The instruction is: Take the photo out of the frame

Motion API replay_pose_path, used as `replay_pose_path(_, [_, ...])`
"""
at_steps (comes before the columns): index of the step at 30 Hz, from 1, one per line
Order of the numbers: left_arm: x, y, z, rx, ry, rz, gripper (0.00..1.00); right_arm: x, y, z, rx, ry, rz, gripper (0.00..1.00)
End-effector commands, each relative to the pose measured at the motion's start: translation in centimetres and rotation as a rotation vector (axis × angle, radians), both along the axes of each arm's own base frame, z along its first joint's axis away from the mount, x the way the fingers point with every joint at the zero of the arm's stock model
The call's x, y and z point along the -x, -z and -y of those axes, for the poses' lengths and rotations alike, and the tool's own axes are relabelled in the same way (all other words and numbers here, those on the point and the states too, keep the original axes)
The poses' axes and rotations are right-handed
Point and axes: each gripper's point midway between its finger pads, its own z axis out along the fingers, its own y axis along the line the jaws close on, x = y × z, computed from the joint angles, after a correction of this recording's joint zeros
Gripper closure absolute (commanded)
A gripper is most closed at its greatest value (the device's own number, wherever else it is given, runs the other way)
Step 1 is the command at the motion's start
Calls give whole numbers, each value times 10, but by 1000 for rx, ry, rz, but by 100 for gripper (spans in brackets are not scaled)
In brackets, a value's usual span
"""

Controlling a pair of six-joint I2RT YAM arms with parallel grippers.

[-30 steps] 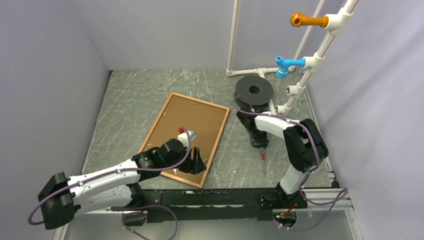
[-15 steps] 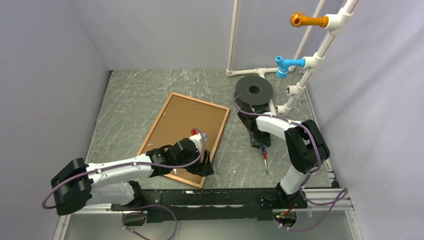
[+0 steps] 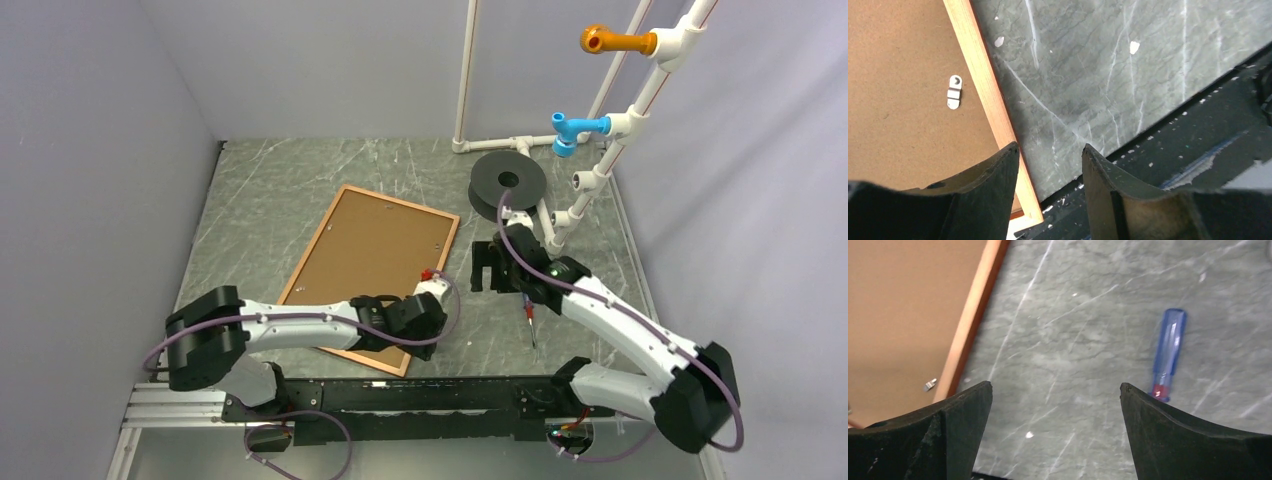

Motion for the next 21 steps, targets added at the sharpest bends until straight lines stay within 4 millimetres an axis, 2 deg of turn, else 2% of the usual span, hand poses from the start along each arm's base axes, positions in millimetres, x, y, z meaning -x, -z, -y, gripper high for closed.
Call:
replay_pose_path(1, [-11,-2,-4,-141,-28,132,47,17,-3,-20,-212,-12,19,0])
replay_pose_path(5, [-10,-2,-4,-208,-34,177,48,25,1,-9,-224,35,35,0])
replay_pose_path(15, [-11,7,-11,-274,-62,179,45,29,-12,8,-280,154,105,0])
replay_pose_path(21, [-9,15,-10,-282,-52,168,50,35,-17,8,-335,134,150,0])
